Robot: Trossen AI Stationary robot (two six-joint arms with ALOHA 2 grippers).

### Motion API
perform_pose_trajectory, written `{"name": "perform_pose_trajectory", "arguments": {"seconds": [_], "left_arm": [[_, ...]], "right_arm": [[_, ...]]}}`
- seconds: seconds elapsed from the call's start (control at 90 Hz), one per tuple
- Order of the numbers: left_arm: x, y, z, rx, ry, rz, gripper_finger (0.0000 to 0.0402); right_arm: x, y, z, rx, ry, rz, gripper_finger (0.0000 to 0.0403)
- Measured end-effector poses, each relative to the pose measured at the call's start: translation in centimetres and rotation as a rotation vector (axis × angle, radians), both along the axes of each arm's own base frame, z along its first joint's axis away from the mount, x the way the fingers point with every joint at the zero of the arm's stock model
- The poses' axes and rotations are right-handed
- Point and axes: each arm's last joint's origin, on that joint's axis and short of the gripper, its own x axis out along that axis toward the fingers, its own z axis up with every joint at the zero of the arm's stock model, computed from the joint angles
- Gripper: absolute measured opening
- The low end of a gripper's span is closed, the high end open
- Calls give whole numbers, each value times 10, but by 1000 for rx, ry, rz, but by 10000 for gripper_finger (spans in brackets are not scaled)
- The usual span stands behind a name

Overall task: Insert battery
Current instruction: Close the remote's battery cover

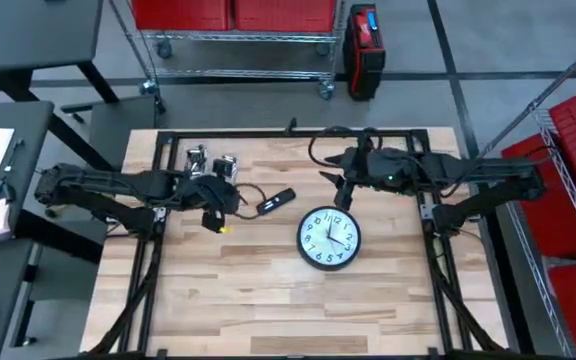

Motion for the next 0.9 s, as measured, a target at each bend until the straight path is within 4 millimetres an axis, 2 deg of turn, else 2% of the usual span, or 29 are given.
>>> {"name": "perform_pose_trajectory", "arguments": {"seconds": [0.122, 0.256, 0.422, 0.533, 0.7, 0.9], "left_arm": [[5, 0, -27, 40, -69, -24, 1], [7, 2, -43, 56, -184, -19, 0], [11, 11, -67, 97, -176, -9, 0], [21, 15, -82, 116, -134, -24, 0], [40, 16, -97, 175, -136, -89, 0], [52, 16, -113, 178, -118, -130, 0]], "right_arm": [[0, 1, 0, -5, 0, 2, 159], [0, 1, 0, -7, 3, 4, 159], [0, 1, 0, -54, 30, 26, 159], [0, 1, 0, -88, 47, 42, 159], [-1, 1, -1, -93, 55, 42, 159], [-2, 1, -3, -93, 84, 44, 159]]}}
